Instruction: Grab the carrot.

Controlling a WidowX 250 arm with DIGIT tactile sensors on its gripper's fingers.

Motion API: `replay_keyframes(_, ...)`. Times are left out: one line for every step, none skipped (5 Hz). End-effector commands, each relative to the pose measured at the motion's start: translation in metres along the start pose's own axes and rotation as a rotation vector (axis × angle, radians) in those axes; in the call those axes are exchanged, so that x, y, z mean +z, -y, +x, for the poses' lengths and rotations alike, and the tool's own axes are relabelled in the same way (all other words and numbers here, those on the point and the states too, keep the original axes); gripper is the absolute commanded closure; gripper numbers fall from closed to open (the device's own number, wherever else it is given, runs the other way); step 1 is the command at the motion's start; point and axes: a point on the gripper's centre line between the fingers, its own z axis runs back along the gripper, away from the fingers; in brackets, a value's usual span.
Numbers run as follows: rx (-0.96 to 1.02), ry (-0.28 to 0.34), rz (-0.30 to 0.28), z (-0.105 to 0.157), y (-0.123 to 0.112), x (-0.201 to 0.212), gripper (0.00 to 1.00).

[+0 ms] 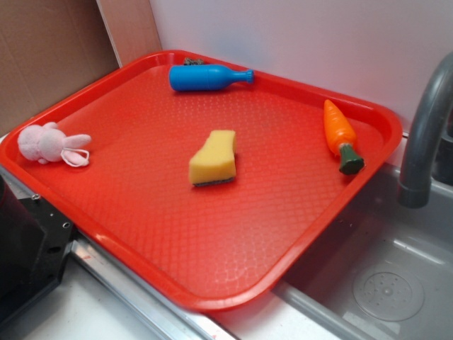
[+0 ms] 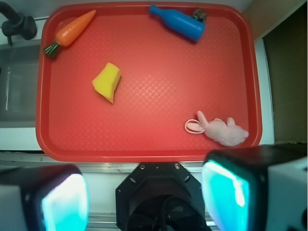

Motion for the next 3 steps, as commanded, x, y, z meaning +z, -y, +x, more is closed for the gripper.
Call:
replay_keyframes(0.0,0.0,0.0,0.0,0.0,0.0,0.0)
replay_keyframes(0.245,0.08,0.009,0.025,0.021,-0.027,0.0)
replay_keyframes(0.5,0.079,0.001,0.075,0.04,-0.066,0.0)
